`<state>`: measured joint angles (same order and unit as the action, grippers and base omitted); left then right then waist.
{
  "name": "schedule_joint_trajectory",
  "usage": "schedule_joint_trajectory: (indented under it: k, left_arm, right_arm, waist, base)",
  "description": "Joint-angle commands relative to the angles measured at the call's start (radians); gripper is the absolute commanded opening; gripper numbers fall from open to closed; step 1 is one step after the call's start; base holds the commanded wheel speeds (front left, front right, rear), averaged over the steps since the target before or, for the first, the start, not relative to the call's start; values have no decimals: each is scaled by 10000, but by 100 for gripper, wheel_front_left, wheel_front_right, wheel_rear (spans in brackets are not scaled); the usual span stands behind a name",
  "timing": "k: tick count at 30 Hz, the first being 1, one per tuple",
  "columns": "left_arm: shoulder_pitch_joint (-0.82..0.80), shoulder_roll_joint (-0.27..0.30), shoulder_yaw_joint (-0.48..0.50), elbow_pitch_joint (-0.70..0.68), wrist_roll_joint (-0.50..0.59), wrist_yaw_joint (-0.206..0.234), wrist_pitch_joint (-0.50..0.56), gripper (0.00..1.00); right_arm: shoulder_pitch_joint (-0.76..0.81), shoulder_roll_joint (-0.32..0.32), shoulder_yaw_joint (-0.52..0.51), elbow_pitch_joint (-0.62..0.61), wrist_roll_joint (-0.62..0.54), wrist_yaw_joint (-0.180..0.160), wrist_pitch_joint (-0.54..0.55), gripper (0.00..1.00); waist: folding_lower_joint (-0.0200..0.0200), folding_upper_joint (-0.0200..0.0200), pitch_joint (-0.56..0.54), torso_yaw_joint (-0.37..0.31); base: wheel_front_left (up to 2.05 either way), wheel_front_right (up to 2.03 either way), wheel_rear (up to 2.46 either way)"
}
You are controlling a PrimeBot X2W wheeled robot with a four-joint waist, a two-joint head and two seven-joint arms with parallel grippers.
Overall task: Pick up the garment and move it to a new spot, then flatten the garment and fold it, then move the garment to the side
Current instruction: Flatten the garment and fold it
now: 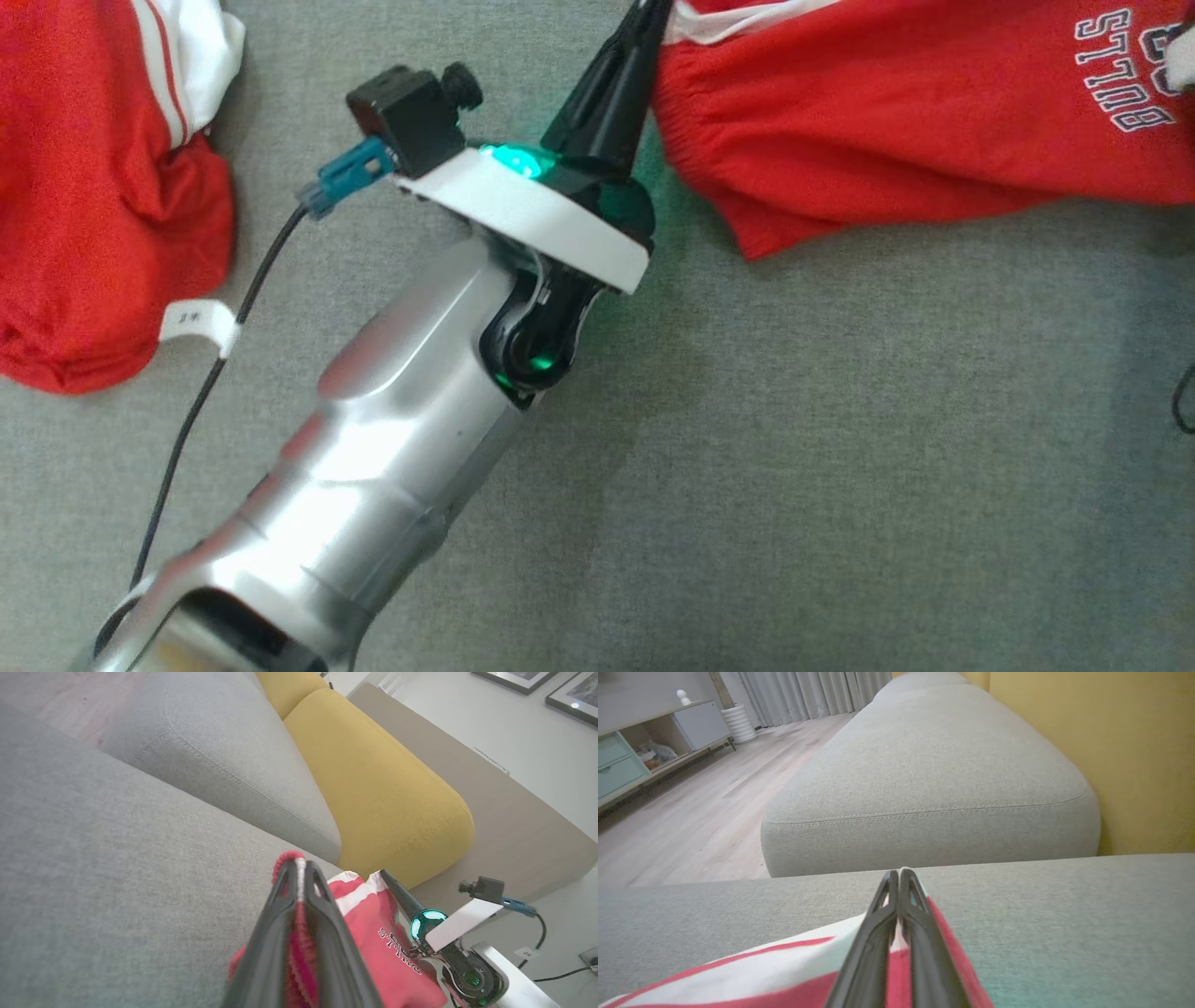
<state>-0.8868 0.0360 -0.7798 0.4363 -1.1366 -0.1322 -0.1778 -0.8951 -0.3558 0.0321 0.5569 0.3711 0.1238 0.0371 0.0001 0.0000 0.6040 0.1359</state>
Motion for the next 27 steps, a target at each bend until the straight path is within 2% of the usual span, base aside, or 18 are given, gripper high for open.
schedule_joint_trajectory:
  k: [1, 5, 8, 11, 16, 19, 22, 23, 24, 25, 27]
  left_arm:
    - [95, 168, 68, 136, -16, 15, -82, 100]
    - [76, 209, -109, 459, 830, 94, -631, 100]
    - [500, 332, 325, 213, 2204, 843, -822, 100]
    - [1617, 328, 1473, -1002, 4076, 1656, -833, 100]
    - [3729, 264, 2746, -3103, 6859, 2544, -836, 100]
    - [4673, 212, 3260, -4089, 7803, 2728, -837, 100]
    - [5324, 178, 3429, -4615, 8327, 2637, -838, 100]
    - [5481, 171, 3458, -4724, 8396, 2562, -838, 100]
    - [5597, 165, 3489, -4797, 8509, 2510, -838, 100]
    - [5681, 161, 3532, -4860, 8620, 2468, -838, 100]
    - [5810, 154, 3690, -4980, 8723, 2406, -838, 100]
  right_arm:
    - [-108, -116, 196, -239, 157, 69, -123, 100]
    - [70, -511, 694, -211, 1032, 69, -209, 100]
    - [581, -1123, 947, -419, 1734, 69, -26, 100]
    - [1245, -1761, 1021, -638, 2371, 69, 416, 100]
    - [2272, -2690, 1029, -850, 3203, 69, 1364, 100]
    - [2640, -3077, 909, -676, 3445, 69, 1891, 100]
    - [2857, -3169, 816, -255, 3549, 69, 2377, 100]
    - [2910, -3124, 817, -96, 3621, 69, 2598, 67]
    - [2943, -3063, 801, 49, 3696, 69, 2767, 20]
    - [2966, -3005, 793, 162, 3747, 69, 2889, 0]
    - [2937, -2889, 740, 305, 3845, 69, 2903, 0]
  waist:
    - [-1, 0, -9, 36]
    - [-1, 0, -170, 138]
    - [-1, 0, -390, 191]
    - [-1, 0, -587, 276]
    - [-1, 0, -842, 579]
    - [-1, 0, -902, 850]
    - [-1, 0, -974, 1120]
    - [-1, 0, -999, 1190]
    - [-1, 0, -1027, 1253]
    - [-1, 0, -1057, 1304]
    - [-1, 0, -1136, 1335]
  base:
    - [0, 0, 0]
    - [0, 0, 0]
    - [0, 0, 0]
    - [0, 0, 0]
    - [0, 0, 0]
    - [0, 0, 0]
    - [0, 0, 0]
    - [0, 0, 0]
    - [0, 0, 0]
    - [0, 0, 0]
    - [0, 0, 0]
